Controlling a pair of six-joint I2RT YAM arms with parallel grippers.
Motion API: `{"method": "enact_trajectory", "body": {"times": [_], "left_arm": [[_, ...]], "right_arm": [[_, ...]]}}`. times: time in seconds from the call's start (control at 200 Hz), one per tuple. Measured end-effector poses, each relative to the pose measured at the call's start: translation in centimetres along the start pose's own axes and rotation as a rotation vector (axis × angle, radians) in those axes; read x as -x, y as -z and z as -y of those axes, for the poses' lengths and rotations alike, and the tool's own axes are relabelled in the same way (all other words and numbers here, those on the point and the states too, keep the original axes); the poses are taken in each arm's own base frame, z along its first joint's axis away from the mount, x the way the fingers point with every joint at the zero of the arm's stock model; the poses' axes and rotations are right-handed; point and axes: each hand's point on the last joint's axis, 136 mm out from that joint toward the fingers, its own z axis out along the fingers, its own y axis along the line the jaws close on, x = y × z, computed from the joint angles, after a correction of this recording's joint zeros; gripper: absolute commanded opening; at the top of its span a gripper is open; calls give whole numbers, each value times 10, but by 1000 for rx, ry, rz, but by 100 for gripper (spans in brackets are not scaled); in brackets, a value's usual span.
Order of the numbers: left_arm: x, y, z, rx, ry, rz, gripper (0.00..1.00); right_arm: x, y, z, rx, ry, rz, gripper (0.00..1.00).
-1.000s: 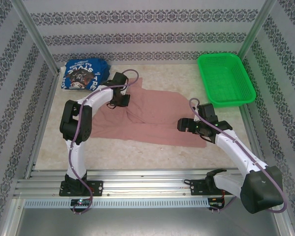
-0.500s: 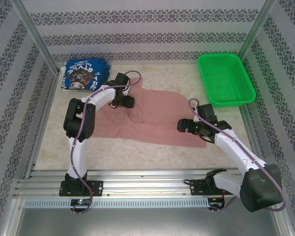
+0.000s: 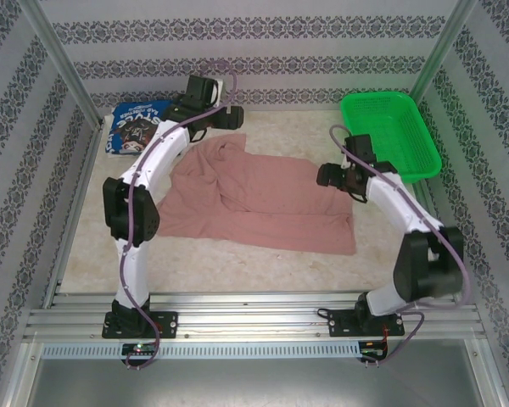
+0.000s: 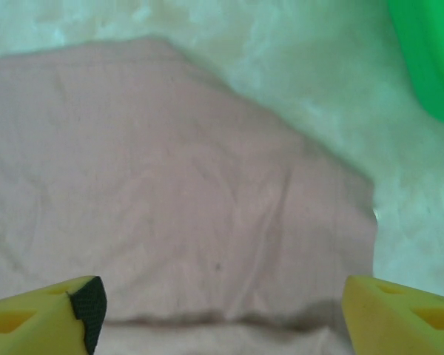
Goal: Fold and stack the t-shirts
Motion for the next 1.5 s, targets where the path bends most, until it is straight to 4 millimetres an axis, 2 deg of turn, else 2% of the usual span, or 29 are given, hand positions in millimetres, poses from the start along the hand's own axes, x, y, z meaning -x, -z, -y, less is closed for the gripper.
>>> {"method": "enact_trajectory", "body": {"times": [0.05, 0.11, 0.24, 0.37, 0.455, 0.52, 0.584, 0.724, 0.829, 1.029, 1.084, 1.179, 1.404, 1.499], "left_arm": [[5, -12, -5, -11, 12, 5, 96], [0, -32, -16, -13, 28, -11, 96], [-40, -71, -36, -14, 68, -116, 94], [-82, -78, -35, -37, 96, -205, 94], [-109, -65, -31, -53, 116, -251, 95], [-119, -50, -29, -62, 130, -259, 95], [-120, -33, -26, -72, 141, -241, 95], [-110, 9, -17, -107, 163, -154, 95], [-108, 29, -11, -136, 178, -116, 95], [-126, 46, -4, -151, 195, -121, 95], [-131, 49, -5, -150, 197, -126, 95], [-136, 56, -6, -146, 196, -123, 96], [-139, 64, -7, -140, 195, -117, 96], [-144, 65, -8, -138, 197, -124, 96]], "right_arm": [[8, -11, -2, -5, 3, -13, 80], [12, -26, -3, -12, 7, -40, 79], [16, -60, -6, -22, 21, -110, 78], [25, -85, -8, -29, 29, -145, 77], [32, -96, -9, -33, 38, -161, 72], [39, -104, -10, -31, 42, -169, 70], [42, -113, -11, -31, 46, -177, 69], [38, -124, -9, -43, 53, -217, 66], [34, -135, -7, -49, 59, -242, 61], [38, -149, -8, -55, 69, -267, 51], [39, -151, -8, -55, 72, -268, 42], [42, -154, -10, -52, 80, -275, 31], [42, -158, -14, -31, 99, -291, 0], [41, -158, -16, -29, 115, -289, 0]]}}
